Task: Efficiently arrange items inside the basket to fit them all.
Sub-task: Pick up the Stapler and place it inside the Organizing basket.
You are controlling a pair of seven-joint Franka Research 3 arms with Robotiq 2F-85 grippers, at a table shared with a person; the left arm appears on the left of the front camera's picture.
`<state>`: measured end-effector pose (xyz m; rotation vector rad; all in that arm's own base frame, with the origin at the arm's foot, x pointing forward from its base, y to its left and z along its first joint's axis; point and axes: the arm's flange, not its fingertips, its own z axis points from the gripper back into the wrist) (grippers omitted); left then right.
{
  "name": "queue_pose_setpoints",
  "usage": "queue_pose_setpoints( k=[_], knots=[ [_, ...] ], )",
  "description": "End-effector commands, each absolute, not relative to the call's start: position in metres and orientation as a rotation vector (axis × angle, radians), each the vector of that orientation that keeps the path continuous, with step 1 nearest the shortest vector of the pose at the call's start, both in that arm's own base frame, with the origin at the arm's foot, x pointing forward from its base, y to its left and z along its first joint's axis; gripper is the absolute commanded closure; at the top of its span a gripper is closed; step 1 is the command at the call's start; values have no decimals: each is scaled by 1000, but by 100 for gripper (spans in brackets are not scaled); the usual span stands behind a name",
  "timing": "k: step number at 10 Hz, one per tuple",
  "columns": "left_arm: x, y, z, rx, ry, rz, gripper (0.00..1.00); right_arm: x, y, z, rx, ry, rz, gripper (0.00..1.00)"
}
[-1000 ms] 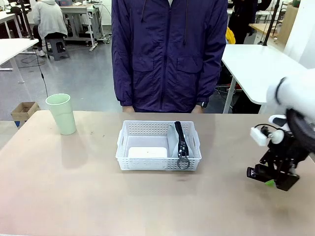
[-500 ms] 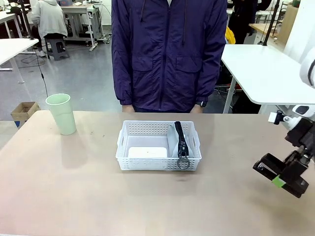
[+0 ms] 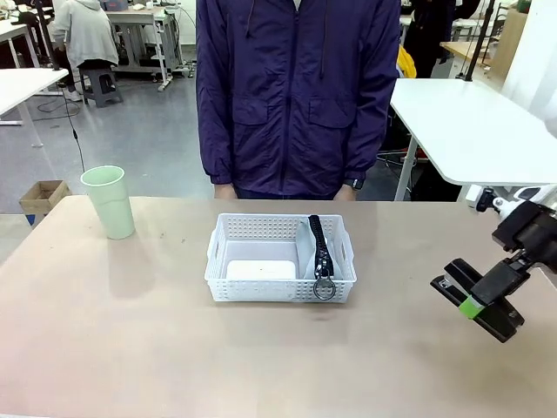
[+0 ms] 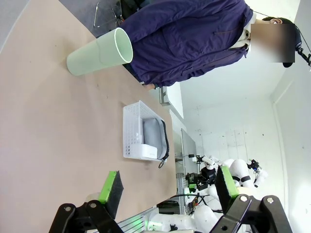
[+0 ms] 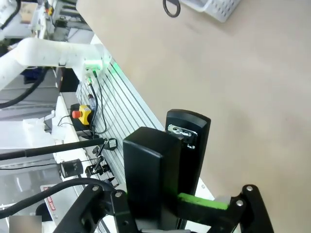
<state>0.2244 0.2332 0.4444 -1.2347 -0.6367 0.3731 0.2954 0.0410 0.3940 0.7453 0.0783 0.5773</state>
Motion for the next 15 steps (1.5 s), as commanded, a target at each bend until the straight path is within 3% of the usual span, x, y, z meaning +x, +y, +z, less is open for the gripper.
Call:
queue_pose_setpoints(
  k=[1,3,4,6,9,12,15],
  knots=[
    [225,233,446,-1247,-657,357,0,292,42,394,734,108,586,100],
    [225,233,446,-1247,-657,357,0,292,42,394,734,108,586,100],
    [225,233,446,-1247,-657,357,0,294,42,392,736,97,582,80],
    [225,233,446,-1247,-657,357,0,297,53,390,696,60,743,80],
    [225,233,446,-1247,-657,357,0,347,138,426,526,125,1194,80],
    [225,233,446,-1247,-657,357,0,398,233,461,461,188,1362,80],
    [225,233,446,-1247,-657,357,0,433,333,461,417,243,1480,80]
  ],
)
